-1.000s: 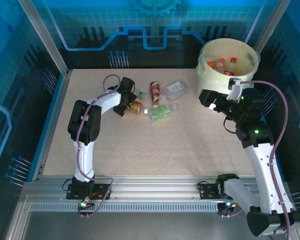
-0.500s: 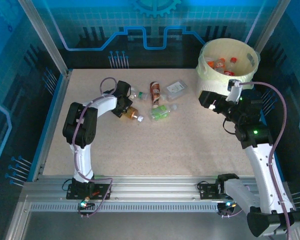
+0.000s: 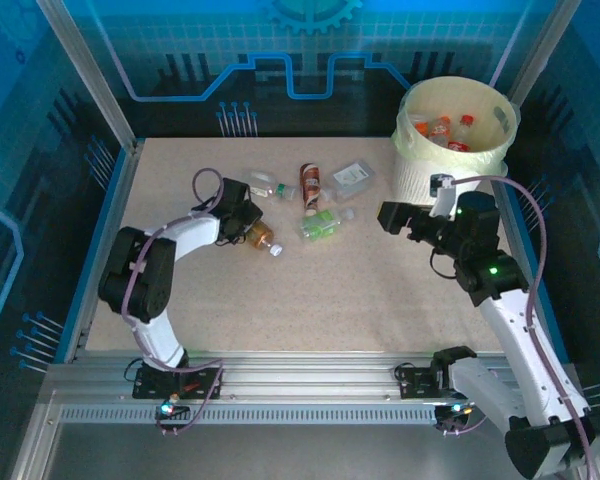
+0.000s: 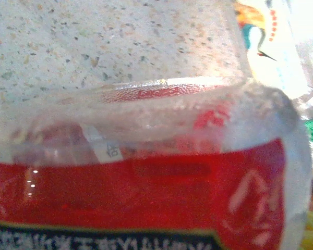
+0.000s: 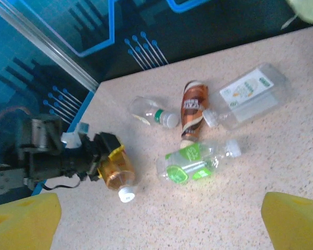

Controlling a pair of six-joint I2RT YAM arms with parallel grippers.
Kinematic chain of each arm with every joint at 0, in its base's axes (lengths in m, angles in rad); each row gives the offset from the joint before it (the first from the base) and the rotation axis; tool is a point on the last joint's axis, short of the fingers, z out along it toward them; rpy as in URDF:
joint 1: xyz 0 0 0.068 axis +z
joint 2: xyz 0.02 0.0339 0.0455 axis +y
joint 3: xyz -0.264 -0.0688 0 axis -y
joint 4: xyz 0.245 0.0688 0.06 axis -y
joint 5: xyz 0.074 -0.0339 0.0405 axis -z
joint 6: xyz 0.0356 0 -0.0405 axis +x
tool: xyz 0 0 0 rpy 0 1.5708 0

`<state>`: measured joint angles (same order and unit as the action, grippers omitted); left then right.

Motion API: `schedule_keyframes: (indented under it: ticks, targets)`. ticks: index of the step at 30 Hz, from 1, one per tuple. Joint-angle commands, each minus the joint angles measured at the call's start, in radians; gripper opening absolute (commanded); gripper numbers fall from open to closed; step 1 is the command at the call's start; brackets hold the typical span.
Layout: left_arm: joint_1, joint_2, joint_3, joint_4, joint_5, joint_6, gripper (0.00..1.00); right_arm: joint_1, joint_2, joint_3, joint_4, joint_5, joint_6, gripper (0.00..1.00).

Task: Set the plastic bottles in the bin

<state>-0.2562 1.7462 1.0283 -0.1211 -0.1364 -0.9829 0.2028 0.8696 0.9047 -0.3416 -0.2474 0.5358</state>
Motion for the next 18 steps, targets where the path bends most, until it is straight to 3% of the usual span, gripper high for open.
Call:
schedule_keyframes:
  ticks: [1,4,8,18]
  targets:
    - [-0.011,-0.104,-0.069,0.174,0.081,0.063,0.51,0.058,-0.011,-0.058,0.088,0.073,0.042,1.00]
    - [-0.032,-0.177,-0.117,0.244,0.138,0.099,0.51,0.110,-0.012,-0.105,0.136,0.116,0.051,1.00]
    - [-0.085,-0.257,-0.132,0.282,0.197,0.147,0.50,0.144,0.017,-0.127,0.170,0.063,0.047,1.00]
    - [-0.234,-0.358,-0.162,0.592,0.364,0.178,0.50,0.190,0.169,-0.106,0.284,-0.262,0.074,1.00]
